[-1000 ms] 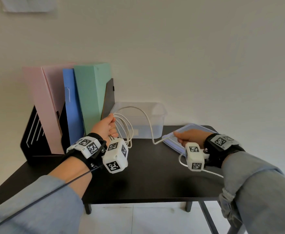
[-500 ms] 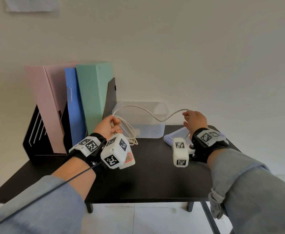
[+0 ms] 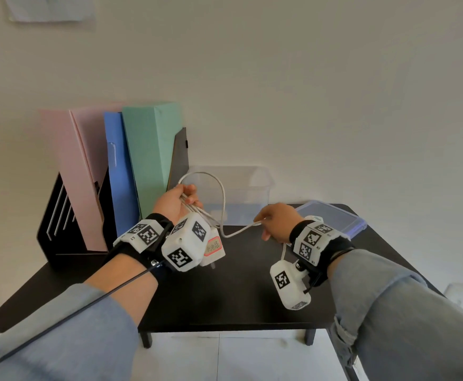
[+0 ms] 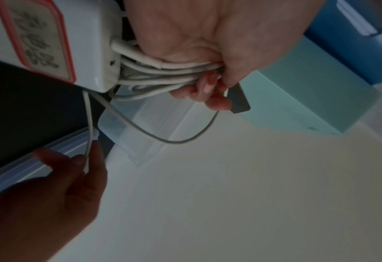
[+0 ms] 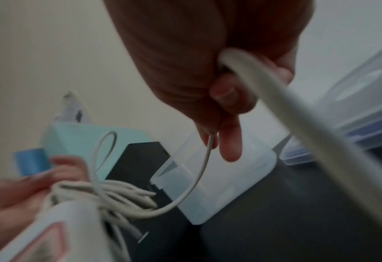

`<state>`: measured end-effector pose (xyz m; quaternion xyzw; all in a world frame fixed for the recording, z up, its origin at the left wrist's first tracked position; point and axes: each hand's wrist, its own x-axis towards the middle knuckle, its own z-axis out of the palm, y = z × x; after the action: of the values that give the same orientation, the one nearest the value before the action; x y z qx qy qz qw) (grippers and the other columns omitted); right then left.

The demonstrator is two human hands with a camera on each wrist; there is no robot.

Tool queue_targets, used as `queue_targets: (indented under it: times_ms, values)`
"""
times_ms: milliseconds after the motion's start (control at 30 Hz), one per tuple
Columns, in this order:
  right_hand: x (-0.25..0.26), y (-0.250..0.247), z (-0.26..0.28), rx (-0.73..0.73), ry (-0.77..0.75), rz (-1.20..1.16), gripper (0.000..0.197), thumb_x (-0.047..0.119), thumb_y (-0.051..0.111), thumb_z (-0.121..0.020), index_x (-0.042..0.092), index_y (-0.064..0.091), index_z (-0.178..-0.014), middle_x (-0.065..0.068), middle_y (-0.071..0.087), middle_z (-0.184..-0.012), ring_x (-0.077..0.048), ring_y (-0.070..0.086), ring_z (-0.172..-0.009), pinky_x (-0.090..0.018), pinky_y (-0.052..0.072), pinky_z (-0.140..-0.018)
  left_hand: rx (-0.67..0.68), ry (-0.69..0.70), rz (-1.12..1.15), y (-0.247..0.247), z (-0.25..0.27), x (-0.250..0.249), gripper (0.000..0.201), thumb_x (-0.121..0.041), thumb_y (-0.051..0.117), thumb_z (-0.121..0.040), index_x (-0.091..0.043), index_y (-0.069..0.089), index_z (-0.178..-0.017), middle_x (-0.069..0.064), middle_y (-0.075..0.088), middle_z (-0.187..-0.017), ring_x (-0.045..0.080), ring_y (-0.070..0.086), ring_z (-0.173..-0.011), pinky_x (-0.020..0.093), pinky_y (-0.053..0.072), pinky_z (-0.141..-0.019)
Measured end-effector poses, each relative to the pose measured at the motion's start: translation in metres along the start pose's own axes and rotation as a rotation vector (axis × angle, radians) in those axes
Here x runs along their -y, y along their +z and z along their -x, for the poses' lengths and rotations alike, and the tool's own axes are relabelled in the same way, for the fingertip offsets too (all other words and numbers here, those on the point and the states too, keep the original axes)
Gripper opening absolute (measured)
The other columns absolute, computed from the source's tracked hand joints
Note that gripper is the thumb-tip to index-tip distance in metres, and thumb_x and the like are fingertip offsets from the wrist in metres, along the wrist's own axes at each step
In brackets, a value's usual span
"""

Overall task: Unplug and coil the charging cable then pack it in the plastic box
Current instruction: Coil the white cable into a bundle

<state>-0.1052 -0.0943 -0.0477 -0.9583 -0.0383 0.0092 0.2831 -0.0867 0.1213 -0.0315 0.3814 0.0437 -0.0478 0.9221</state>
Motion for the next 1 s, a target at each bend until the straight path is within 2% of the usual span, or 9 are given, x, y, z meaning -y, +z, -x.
queue_targets:
  times_ms: [100,200,367,600,700,800,867,933,1000]
  values:
    - [0.013,-0.004,0.007,0.056,-0.133,0.059,0.018,0.009,0.052,-0.087,0.012,0.067,-0.096,0.002,0.066,-0.071,0.001,0.054,-0.05,-0.011,0.042,-0.051,-0.029,0.027,-0.062,0.006,0.002,0.006,0.031,-0.022,0.029,-0.102,-0.013,0.046,-0.077,-0.005,0.063,-0.047,0.006,0.049,-0.032,0.017,0.042,-0.044]
    - [0.022,-0.007,0.011,0.086,-0.218,0.121,0.007,0.013,0.06,-0.08,0.012,0.065,-0.086,0.007,0.06,-0.065,-0.007,0.056,-0.065,-0.022,0.046,-0.069,-0.036,0.025,-0.105,0.008,0.002,0.009,0.03,-0.022,0.032,-0.101,-0.011,0.05,-0.08,-0.005,0.064,-0.047,0.006,0.054,-0.035,0.019,0.042,-0.049]
    - [0.024,-0.002,0.016,0.168,-0.31,0.27,0.028,0.022,0.067,-0.08,0.02,0.06,-0.107,0.003,0.055,-0.086,-0.014,0.053,-0.078,-0.03,0.046,-0.076,-0.001,-0.001,-0.058,0.004,-0.001,0.005,0.026,-0.024,0.03,-0.101,-0.017,0.038,-0.078,-0.007,0.052,-0.043,0.006,0.036,-0.029,0.011,0.034,-0.038]
    - [0.023,-0.002,0.014,0.107,-0.42,0.263,0.017,0.028,0.058,-0.088,0.014,0.068,-0.086,0.003,0.058,-0.084,-0.019,0.057,-0.084,-0.032,0.046,-0.08,0.031,-0.005,-0.139,0.004,0.003,0.003,0.032,-0.024,0.029,-0.102,-0.017,0.036,-0.071,-0.006,0.044,-0.037,0.005,0.033,-0.028,0.014,0.031,-0.039]
    - [0.018,-0.005,0.012,-0.017,-0.328,0.006,0.021,0.022,0.052,-0.091,0.017,0.062,-0.073,-0.004,0.065,-0.077,-0.022,0.06,-0.078,-0.031,0.047,-0.08,0.032,0.025,-0.146,0.003,0.0,0.003,0.035,-0.023,0.028,-0.102,-0.018,0.033,-0.068,-0.006,0.041,-0.035,0.005,0.032,-0.026,0.011,0.031,-0.036]
    - [0.014,-0.014,0.01,-0.131,-0.111,-0.286,0.032,0.018,0.047,-0.094,0.014,0.06,-0.064,0.0,0.058,-0.057,-0.014,0.052,-0.058,-0.026,0.044,-0.067,0.054,0.034,-0.142,0.002,0.001,0.003,0.039,-0.025,0.026,-0.102,-0.018,0.032,-0.065,-0.007,0.038,-0.034,0.004,0.03,-0.026,0.011,0.03,-0.036]
    - [0.009,-0.021,0.009,-0.129,0.018,-0.165,0.028,0.014,0.045,-0.095,0.01,0.065,-0.076,-0.003,0.058,-0.065,-0.018,0.051,-0.06,-0.028,0.045,-0.067,0.066,0.038,-0.142,0.001,0.003,0.001,0.041,-0.028,0.024,-0.102,-0.018,0.032,-0.063,-0.007,0.035,-0.033,0.004,0.028,-0.025,0.01,0.028,-0.035]
    - [0.004,-0.025,0.011,-0.118,0.122,0.081,0.025,0.012,0.042,-0.095,0.004,0.065,-0.099,-0.011,0.065,-0.087,-0.027,0.06,-0.081,-0.03,0.047,-0.079,0.08,0.05,-0.119,0.0,0.006,-0.002,0.043,-0.03,0.023,-0.103,-0.018,0.033,-0.063,-0.007,0.033,-0.031,0.004,0.027,-0.024,0.009,0.028,-0.035]
    - [-0.004,-0.023,0.01,-0.063,0.126,0.262,0.025,0.018,0.044,-0.092,0.004,0.063,-0.085,-0.011,0.065,-0.082,-0.027,0.06,-0.076,-0.032,0.047,-0.07,0.098,0.061,-0.093,0.001,0.008,-0.004,0.042,-0.03,0.024,-0.103,-0.018,0.034,-0.063,-0.007,0.032,-0.032,0.004,0.027,-0.024,0.009,0.028,-0.035]
